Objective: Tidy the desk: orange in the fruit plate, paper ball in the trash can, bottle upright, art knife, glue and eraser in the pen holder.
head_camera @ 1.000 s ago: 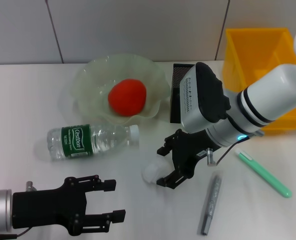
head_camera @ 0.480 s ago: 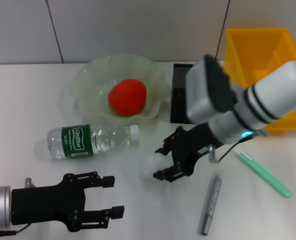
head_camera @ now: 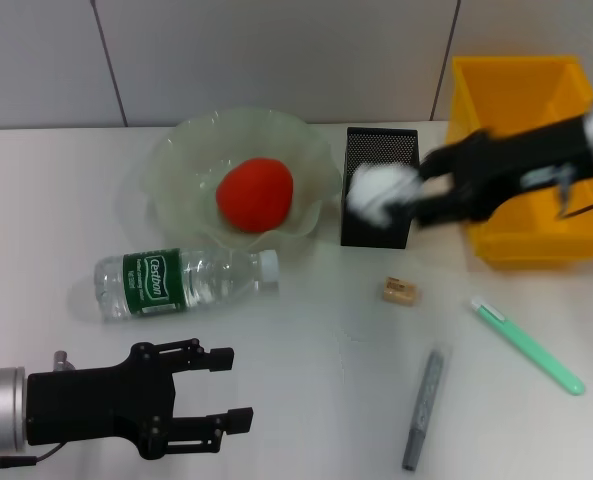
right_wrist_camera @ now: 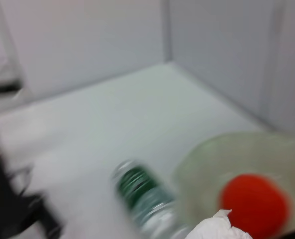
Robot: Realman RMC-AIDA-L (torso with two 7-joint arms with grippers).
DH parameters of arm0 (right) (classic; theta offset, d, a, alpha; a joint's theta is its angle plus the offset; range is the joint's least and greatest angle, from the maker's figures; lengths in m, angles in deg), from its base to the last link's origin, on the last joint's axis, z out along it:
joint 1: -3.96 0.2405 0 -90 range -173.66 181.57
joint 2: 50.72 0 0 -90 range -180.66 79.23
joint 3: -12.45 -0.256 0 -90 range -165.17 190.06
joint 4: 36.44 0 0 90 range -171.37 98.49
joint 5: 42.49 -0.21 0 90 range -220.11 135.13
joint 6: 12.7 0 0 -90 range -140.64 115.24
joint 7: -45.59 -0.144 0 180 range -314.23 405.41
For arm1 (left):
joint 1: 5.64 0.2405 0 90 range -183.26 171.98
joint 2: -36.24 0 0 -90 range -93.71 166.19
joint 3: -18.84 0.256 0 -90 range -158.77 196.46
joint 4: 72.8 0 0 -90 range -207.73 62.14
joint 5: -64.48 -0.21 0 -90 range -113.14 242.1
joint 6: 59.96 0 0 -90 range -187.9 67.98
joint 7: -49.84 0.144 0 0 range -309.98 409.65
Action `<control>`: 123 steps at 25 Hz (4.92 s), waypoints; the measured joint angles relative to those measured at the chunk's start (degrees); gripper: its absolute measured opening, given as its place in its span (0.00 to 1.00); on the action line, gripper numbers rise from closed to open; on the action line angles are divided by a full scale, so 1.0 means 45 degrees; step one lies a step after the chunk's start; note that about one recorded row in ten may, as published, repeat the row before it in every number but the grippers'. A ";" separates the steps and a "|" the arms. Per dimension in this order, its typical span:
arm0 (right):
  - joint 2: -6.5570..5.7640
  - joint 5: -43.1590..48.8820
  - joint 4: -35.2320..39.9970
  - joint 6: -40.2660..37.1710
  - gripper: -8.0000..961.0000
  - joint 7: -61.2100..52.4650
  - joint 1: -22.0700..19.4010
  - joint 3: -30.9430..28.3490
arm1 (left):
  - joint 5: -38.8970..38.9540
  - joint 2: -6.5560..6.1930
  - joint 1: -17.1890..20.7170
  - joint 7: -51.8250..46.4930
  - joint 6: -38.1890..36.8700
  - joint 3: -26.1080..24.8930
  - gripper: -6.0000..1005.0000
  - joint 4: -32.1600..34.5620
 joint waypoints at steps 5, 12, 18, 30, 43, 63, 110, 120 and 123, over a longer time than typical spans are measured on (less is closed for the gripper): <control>-0.0534 0.0417 0.0129 0.0164 0.58 -0.0803 -0.0143 -0.2799 | 0.0014 0.0015 -0.0055 -0.0028 -0.0008 -0.0001 0.75 0.0004; -0.0756 0.2266 0.0205 0.1834 0.58 -0.1695 -0.0145 -0.4187 | -0.0026 0.0071 -0.0155 -0.0076 -0.0015 -0.0001 0.75 -0.0026; -0.0755 0.3314 -0.0394 0.3403 0.58 -0.2105 -0.0122 -0.3994 | 0.0006 0.0068 -0.0152 -0.0100 -0.0015 -0.0002 0.74 -0.0026; -0.0707 0.4011 -0.0826 0.4698 0.65 -0.2416 -0.0010 -0.3636 | 0.0013 0.0057 -0.0152 -0.0107 0.0009 -0.0002 0.74 -0.0012; -0.0705 -0.3390 -0.1189 0.3844 0.87 0.1271 -0.1588 -0.3449 | 0.0011 0.0060 -0.0268 -0.0071 0.0024 -0.0120 0.73 -0.0014; -0.0815 -0.0509 -0.4783 -0.2055 0.86 0.5200 -0.3273 -0.2797 | -0.0048 0.0204 -0.0885 -0.0361 0.0126 -0.0177 0.72 -0.0005; -0.0358 0.0524 -0.4440 -0.1340 0.86 0.5292 -0.3599 -0.2913 | -1.1306 0.0874 -0.4456 -0.9058 0.2036 0.2224 0.69 0.8298; -0.0346 0.0524 -0.4425 -0.1311 0.86 0.5179 -0.3543 -0.2912 | -1.1666 0.0894 -0.4506 -0.9090 0.2534 0.2635 0.69 0.7803; -0.0344 0.0524 -0.4428 -0.1238 0.86 0.5177 -0.3541 -0.2891 | -1.1743 0.0897 -0.4514 -0.9092 0.2621 0.2638 0.69 0.7767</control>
